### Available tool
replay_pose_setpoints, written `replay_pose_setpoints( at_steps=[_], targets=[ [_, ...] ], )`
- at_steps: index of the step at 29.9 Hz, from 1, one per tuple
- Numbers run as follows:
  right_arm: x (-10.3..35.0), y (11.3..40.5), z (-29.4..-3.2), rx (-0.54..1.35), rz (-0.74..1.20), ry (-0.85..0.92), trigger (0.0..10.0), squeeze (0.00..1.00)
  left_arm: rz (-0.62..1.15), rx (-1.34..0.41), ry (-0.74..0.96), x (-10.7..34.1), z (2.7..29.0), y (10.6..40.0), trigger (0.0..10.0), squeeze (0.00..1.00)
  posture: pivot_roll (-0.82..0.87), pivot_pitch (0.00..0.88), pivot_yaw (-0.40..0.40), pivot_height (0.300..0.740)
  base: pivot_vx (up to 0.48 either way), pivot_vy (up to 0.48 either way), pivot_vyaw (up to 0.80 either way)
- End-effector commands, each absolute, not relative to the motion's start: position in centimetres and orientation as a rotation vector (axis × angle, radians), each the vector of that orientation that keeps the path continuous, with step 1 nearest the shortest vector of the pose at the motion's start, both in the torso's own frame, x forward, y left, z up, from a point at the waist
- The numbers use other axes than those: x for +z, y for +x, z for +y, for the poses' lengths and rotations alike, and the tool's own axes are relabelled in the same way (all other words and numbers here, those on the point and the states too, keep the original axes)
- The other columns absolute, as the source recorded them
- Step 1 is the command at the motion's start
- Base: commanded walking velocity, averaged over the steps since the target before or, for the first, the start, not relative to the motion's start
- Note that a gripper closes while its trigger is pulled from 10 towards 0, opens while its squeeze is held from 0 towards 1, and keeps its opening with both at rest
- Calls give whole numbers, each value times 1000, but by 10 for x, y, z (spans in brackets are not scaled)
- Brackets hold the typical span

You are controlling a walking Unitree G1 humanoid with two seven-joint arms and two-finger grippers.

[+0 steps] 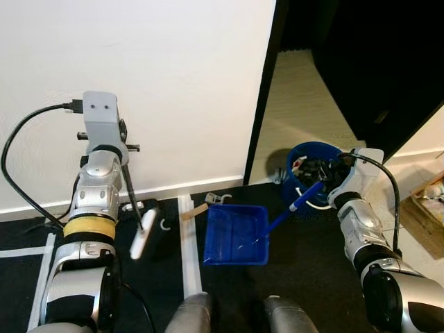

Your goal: Sweep floor

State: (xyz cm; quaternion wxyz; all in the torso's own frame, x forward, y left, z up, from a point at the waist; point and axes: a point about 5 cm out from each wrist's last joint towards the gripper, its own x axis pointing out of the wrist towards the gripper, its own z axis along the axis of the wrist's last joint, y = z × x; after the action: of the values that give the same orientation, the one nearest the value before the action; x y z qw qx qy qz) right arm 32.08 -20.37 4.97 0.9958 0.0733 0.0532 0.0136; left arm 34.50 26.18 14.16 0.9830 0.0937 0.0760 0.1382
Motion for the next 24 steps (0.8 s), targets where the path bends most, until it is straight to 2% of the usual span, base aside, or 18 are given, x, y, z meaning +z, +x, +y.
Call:
replay_pose_setpoints(
  at_steps=[1,7,11,24],
  targets=[
    [64,327,-208,36,31,116,10000,0,130,303,194,143,259,345,10000,0,115,0,-27,740,0,-480,0],
    [63,327,-206,48,44,93,10000,0,188,336,190,134,262,344,10000,0,106,0,-24,740,0,-480,0],
    [59,325,-206,52,62,95,10000,0,193,318,153,131,258,345,10000,0,99,1,-20,740,0,0,0],
    [53,321,-205,79,93,93,10000,0,193,267,179,131,249,348,10000,0,88,0,-13,740,0,0,0]
  ],
)
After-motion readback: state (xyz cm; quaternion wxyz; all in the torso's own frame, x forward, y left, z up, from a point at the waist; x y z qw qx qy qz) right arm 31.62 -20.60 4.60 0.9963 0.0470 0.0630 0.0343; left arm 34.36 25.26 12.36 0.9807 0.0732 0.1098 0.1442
